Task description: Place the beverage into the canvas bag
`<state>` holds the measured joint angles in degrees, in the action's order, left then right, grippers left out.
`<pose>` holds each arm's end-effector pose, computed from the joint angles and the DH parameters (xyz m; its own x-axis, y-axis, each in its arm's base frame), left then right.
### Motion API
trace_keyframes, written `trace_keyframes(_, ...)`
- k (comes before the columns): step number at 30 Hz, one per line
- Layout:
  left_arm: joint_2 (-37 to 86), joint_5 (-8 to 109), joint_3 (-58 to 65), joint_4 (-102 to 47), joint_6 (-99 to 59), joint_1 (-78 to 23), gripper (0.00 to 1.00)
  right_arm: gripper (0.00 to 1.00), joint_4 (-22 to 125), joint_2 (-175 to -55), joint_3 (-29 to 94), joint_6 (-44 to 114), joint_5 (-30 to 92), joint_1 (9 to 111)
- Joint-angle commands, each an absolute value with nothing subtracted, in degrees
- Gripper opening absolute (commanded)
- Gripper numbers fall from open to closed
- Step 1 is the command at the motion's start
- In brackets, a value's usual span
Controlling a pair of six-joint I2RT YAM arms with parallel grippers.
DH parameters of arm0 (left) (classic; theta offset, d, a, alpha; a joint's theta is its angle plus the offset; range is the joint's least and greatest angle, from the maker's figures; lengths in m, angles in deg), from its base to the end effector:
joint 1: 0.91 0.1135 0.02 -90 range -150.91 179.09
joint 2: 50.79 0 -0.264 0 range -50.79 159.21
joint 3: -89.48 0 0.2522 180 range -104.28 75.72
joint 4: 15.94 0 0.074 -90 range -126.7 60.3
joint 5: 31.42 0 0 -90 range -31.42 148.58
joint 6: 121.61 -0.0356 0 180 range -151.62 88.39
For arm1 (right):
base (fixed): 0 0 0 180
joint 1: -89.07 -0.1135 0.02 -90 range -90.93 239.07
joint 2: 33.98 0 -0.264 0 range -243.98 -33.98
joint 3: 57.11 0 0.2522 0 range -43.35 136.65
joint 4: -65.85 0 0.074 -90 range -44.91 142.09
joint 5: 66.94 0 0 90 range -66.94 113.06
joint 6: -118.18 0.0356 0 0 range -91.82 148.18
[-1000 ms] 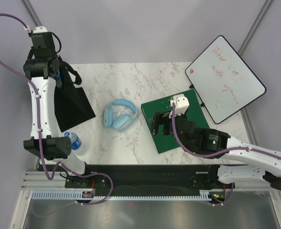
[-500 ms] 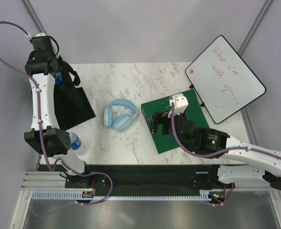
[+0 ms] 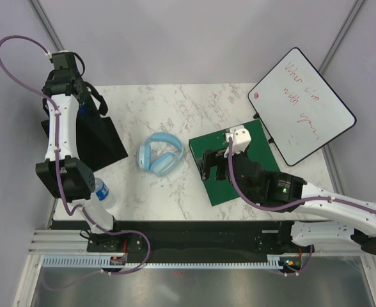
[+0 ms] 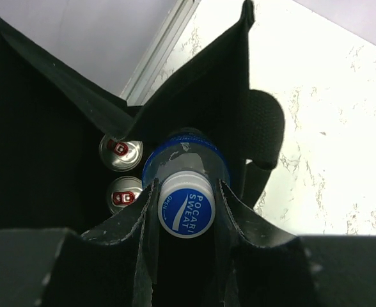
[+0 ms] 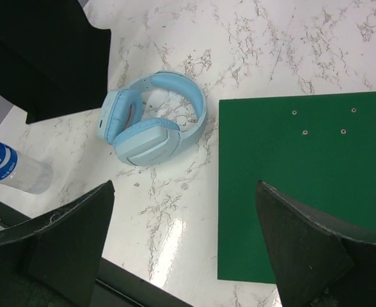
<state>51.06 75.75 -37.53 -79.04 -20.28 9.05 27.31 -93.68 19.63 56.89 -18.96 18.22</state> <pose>0.3800 0.0774 0.4127 -0.5163 -0.2812 -0.8089 -0.5058 0.8623 0.0230 0.0951 0.2013 0.3785 -0.3444 0.0960 -0.9339 -0.3786 0.8961 0.2318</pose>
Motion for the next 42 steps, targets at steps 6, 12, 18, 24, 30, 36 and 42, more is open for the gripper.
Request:
trace_keyframes(6, 51.3, 75.0, -33.5, -72.2, -17.6, 12.1, 0.02, 0.98, 29.1, -93.3, 20.4, 56.5, -18.5, 18.4)
trace_keyframes(12, 52.1, 73.6, -31.1, -71.2, -17.4, 12.5, 0.02, 0.98, 29.2, -92.8, 20.3, 56.4, -18.7, 18.4)
trace_keyframes(18, 52.1, 72.2, -27.8, -70.0, -17.0, 12.5, 0.02, 0.98, 29.3, -92.5, 19.8, 56.4, -18.8, 18.4)
trace_keyframes(24, 51.2, 72.6, -26.7, -70.0, -17.5, 12.6, 0.41, 0.98, 29.3, -92.3, 19.6, 56.5, -18.8, 18.4)
trace_keyframes(30, 49.3, 73.6, -27.3, -70.7, -18.6, 12.5, 0.62, 0.98, 29.5, -92.0, 19.7, 56.7, -18.6, 18.5)
trace_keyframes(36, 47.5, 74.1, -29.4, -72.3, -19.1, 12.5, 0.73, 0.98, 29.3, -91.6, 19.7, 57.3, -18.0, 18.4)
trace_keyframes(42, 44.1, 72.4, -34.1, -76.0, -18.8, 12.5, 0.79, 0.98, 29.4, -91.2, 19.6, 57.7, -17.3, 18.5)
